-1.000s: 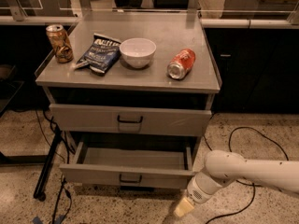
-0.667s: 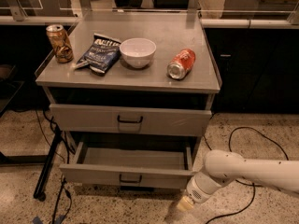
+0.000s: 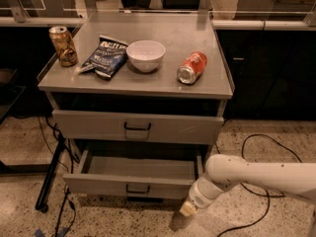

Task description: Close middle drawer

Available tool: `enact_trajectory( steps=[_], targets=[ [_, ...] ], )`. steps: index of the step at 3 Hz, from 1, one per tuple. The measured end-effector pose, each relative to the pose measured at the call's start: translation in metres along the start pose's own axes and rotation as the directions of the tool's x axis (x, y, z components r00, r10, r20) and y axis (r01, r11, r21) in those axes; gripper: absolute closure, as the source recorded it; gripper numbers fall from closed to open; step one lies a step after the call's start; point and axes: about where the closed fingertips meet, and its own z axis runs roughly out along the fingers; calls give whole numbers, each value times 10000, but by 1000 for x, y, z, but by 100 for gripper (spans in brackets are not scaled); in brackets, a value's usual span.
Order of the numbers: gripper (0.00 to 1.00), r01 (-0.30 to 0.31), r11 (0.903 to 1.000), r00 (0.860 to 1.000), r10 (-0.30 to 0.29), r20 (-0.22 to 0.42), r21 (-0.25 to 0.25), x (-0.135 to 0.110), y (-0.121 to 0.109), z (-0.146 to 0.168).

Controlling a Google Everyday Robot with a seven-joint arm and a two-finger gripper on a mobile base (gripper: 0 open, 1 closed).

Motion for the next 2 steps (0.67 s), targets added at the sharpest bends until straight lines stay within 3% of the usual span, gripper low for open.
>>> enact_trajectory(
  steps=[2],
  targets=[
    [100, 408, 9972, 9985, -430, 347, 620, -28, -10, 9]
  ],
)
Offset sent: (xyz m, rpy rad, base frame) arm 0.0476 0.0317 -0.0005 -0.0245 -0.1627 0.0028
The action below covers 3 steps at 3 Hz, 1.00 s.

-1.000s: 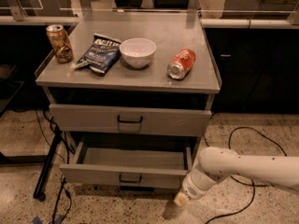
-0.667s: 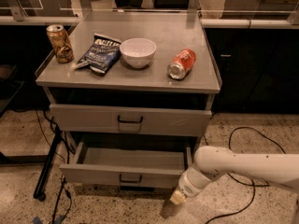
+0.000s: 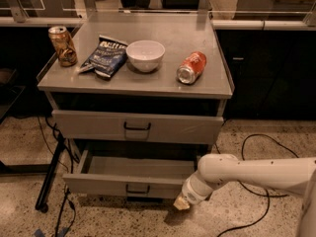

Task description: Close middle drawer

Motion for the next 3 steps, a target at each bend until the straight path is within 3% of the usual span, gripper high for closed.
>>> enact_trajectory(
  steps=[2, 3],
  targets=[
    [100, 186, 9957, 9998, -177, -107, 906, -29, -22, 9],
    [100, 170, 9943, 9997, -150, -193, 1055, -36, -30, 14]
  ],
)
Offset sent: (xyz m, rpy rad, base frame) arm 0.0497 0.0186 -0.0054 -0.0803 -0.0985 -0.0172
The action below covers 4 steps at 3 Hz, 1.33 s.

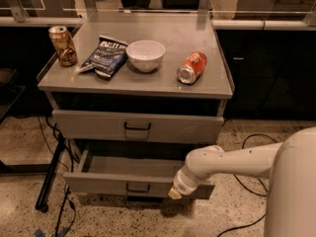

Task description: Close middle drawer

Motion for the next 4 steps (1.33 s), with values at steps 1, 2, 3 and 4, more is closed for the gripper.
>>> enact_trajectory(
  steps=[1, 2, 3, 4],
  targets=[
    [80, 0, 10000, 10000, 0, -7, -1, 0, 0, 0],
    [51, 0, 10000, 10000, 0, -7, -2, 0, 0, 0],
    [26, 0, 10000, 10000, 0, -7, -2, 0, 0, 0],
    [5, 0, 10000, 10000, 0, -7, -2, 0, 0, 0]
  ],
)
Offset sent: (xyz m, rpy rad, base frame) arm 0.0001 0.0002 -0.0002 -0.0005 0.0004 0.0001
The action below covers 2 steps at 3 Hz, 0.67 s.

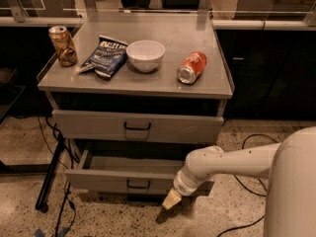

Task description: Close middle drawer

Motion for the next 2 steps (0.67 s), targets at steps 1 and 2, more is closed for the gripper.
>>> enact_trajectory(
  steps=[1, 2],
  targets=[
    [0, 0, 10000, 10000, 0, -1, -1, 0, 0, 0],
    [0, 0, 10000, 10000, 0, -1, -2, 0, 0, 0]
  ],
)
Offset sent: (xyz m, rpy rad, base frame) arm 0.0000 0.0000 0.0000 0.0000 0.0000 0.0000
